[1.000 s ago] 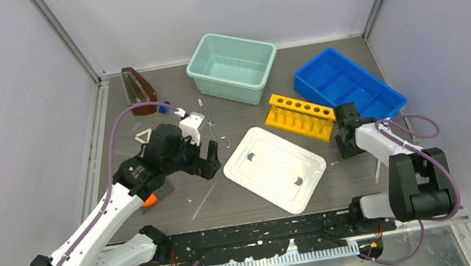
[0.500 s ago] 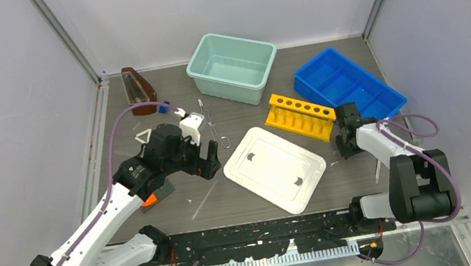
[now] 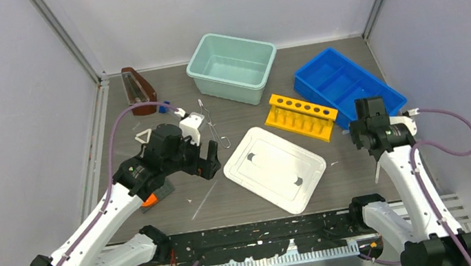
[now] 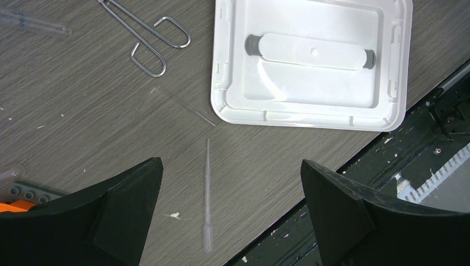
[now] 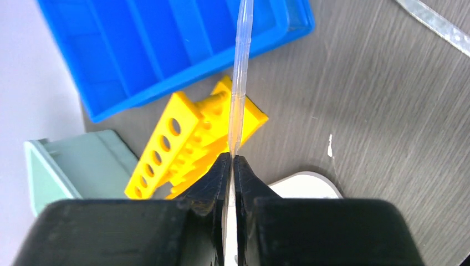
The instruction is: Organize the chemistry lab equipment
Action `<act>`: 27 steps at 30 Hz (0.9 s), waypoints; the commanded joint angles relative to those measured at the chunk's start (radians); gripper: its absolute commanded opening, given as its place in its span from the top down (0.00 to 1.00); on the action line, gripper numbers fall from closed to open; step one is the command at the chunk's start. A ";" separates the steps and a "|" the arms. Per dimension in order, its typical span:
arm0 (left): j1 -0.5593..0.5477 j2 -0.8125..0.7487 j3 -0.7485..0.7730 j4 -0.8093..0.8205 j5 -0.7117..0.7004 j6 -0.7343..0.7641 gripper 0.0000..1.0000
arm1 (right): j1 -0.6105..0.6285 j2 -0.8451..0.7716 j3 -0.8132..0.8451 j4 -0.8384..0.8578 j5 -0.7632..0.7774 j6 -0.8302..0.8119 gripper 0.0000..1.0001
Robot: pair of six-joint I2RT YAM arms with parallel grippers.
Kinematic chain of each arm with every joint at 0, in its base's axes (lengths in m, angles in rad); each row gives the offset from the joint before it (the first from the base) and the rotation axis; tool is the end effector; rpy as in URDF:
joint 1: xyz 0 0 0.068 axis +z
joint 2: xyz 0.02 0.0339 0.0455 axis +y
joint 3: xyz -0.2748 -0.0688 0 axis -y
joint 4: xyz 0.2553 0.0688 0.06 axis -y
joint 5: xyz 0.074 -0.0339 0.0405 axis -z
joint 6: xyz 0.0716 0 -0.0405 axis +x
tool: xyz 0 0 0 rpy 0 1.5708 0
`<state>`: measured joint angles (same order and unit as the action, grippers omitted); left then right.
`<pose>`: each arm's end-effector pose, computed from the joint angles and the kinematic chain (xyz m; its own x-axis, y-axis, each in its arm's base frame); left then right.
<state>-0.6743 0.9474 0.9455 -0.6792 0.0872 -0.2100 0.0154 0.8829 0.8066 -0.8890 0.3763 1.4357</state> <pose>0.1741 -0.1472 0.3046 -0.6217 0.2311 -0.7484 0.5575 0.8017 -0.2156 0.1851 -0.0235 0.2506 0.0823 0.9229 -0.3761 0.8409 0.1382 0.5233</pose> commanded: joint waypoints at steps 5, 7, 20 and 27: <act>-0.004 -0.002 0.001 0.009 0.008 -0.014 0.00 | -0.003 -0.001 0.150 0.056 0.228 -0.218 0.90; -0.004 -0.004 0.000 0.009 0.009 -0.015 0.00 | -0.003 0.031 0.178 0.110 0.250 -0.333 0.90; -0.004 0.003 0.001 0.014 0.024 -0.018 0.00 | -0.183 0.372 0.312 0.213 0.130 -0.745 0.91; -0.004 0.005 0.000 0.015 -0.007 -0.013 0.00 | -0.272 0.510 0.335 0.176 0.115 -0.771 0.91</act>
<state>-0.6743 0.9562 0.9455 -0.6792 0.0975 -0.2276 -0.2195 1.3556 1.0931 -0.7040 0.4965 0.7128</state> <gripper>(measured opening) 0.995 0.104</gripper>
